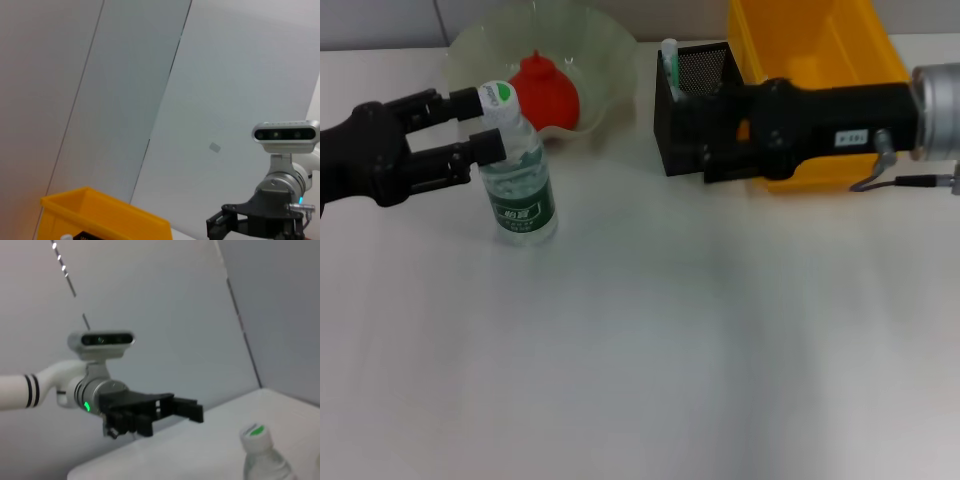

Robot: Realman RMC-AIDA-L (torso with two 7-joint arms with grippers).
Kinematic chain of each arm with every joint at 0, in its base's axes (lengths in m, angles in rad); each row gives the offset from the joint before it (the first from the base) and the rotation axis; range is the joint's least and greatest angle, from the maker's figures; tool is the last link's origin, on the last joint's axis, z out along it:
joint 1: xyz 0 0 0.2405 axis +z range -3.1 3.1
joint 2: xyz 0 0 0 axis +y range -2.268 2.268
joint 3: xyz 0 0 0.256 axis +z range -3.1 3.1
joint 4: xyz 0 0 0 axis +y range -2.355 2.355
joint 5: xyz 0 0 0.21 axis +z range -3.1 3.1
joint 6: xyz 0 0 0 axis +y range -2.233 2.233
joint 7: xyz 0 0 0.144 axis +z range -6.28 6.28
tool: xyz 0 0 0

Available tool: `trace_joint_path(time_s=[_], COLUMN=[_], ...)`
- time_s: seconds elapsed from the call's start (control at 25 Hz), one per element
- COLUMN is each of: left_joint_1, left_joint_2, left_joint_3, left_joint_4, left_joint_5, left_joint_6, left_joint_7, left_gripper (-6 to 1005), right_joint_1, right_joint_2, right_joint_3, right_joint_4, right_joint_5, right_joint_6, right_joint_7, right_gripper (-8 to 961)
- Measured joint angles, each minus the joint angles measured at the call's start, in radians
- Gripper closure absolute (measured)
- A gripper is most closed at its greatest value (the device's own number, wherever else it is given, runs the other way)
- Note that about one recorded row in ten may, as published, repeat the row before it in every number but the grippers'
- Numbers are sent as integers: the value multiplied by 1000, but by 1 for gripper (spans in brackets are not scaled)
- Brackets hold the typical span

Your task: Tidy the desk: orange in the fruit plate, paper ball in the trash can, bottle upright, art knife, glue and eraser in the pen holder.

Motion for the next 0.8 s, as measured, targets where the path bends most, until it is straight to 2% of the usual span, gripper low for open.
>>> trace_joint_path(time_s=[0.12, 0.48, 0.8], left_joint_1=[11, -4, -6], left_joint_2=[-11, -29, -30], left_joint_3=[-1, 4, 7], left_joint_4=[-1, -2, -2], left_joint_5=[3, 73, 76], left_joint_6=[-1, -6, -21], left_joint_7=[6, 10, 10], left_gripper=[221, 223, 226], right_joint_1=[24, 50, 51], right_joint_2=[29, 34, 34], right_joint_3=[-1, -26, -28], right_joint_4=[0, 10, 10], right_joint_5=[-73, -95, -92], right_joint_6=[30, 74, 76], right_joint_7=[-16, -17, -17], right_gripper=[193, 193, 193])
